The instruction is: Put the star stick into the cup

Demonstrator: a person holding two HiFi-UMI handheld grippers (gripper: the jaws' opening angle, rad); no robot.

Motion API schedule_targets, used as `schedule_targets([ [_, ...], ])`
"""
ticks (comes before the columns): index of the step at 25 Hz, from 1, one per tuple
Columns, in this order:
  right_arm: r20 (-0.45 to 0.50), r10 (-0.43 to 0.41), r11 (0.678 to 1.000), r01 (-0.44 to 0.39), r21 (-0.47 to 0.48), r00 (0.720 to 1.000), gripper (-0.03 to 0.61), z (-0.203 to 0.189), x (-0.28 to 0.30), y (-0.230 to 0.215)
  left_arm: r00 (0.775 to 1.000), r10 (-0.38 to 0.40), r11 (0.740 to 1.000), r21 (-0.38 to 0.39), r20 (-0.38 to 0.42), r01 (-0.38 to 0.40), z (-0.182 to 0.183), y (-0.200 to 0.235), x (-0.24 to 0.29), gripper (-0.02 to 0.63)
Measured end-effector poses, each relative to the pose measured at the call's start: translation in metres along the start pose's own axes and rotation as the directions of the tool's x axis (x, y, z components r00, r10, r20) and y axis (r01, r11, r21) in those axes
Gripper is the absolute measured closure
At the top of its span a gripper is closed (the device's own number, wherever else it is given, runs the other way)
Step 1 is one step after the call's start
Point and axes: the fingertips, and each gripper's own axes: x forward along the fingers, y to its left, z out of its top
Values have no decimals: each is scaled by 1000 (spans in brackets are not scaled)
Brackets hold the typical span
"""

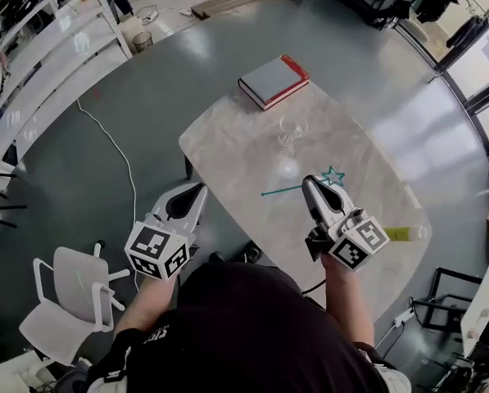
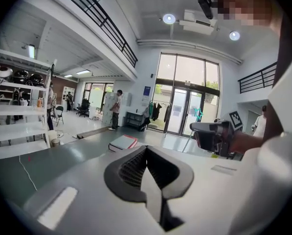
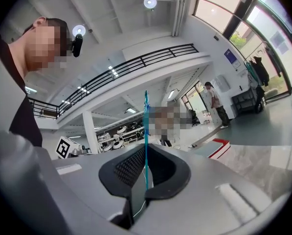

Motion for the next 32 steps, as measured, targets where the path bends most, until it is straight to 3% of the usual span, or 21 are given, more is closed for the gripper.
schedule_targets([
  [4,29,-52,998,50,38,998,549,4,-21,-43,999,-44,998,47,-13,44,18,-23,43,611],
  [12,39,-115,989,111,95,993,549,-5,-32,-83,987,-137,988,59,-78,142,9,-53,94,611],
  [20,22,-200,977,198,85,980,549,-5,-5,-125,967,-218,971,75,-131,229,0,-36,152,611],
  [32,-24,-229,970,230,81,973,549,15,44,-180,944,-298,946,90,-140,312,16,-19,232,611],
])
